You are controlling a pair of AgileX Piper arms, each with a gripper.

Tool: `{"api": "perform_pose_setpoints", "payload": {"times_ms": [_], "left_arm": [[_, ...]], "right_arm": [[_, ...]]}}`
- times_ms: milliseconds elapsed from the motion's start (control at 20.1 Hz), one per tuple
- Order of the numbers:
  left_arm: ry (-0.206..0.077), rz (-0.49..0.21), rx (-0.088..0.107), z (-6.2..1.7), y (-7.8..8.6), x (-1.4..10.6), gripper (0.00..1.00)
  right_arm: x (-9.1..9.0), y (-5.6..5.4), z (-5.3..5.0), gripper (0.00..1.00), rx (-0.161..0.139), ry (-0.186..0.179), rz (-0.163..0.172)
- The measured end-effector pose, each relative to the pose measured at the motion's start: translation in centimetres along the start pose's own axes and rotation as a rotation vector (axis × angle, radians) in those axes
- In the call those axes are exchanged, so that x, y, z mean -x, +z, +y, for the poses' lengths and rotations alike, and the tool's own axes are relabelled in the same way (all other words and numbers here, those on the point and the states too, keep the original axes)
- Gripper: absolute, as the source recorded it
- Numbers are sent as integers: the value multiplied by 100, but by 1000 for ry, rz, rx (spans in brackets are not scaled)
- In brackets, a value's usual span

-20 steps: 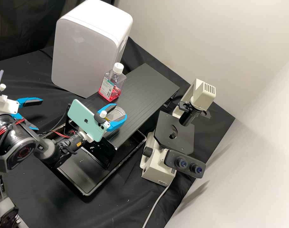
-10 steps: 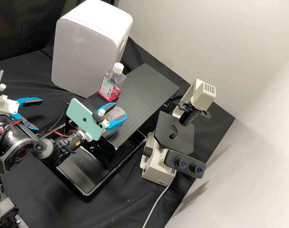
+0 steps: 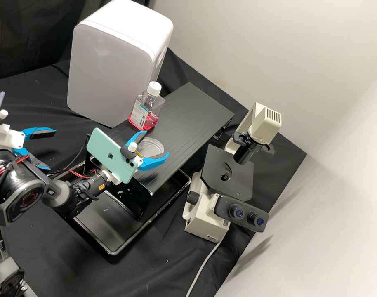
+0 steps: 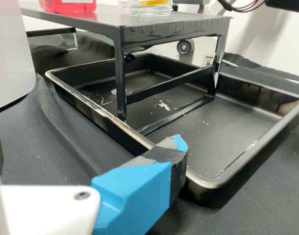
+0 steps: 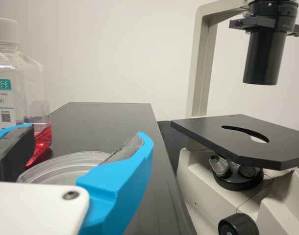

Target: Remove the lid from the petri dish

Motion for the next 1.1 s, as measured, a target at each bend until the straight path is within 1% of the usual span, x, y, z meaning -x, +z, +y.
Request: {"api": "perform_pose_setpoints", "payload": {"times_ms": [299,548,698,848,947,1097], "left_arm": [[-1,-4,-1,-3,9,0,100],[-1,-4,-1,-3,9,0,100],[-1,-4,-1,-3,9,0,100],[-1,-4,-1,-3,9,0,100],[-1,-4,-1,-3,9,0,100],[-1,-4,-1,-3,9,0,100]], "right_arm": [[0,-3,-3,100,0,-1,1],[2,-37,-37,100,-2,-14,13],[-1,-38,-76,100,-3,-28,14],[-8,-13,-123,100,-2,-43,3],[-10,-8,-137,100,5,-48,2],[-16,22,-168,100,14,-59,-9]]}}
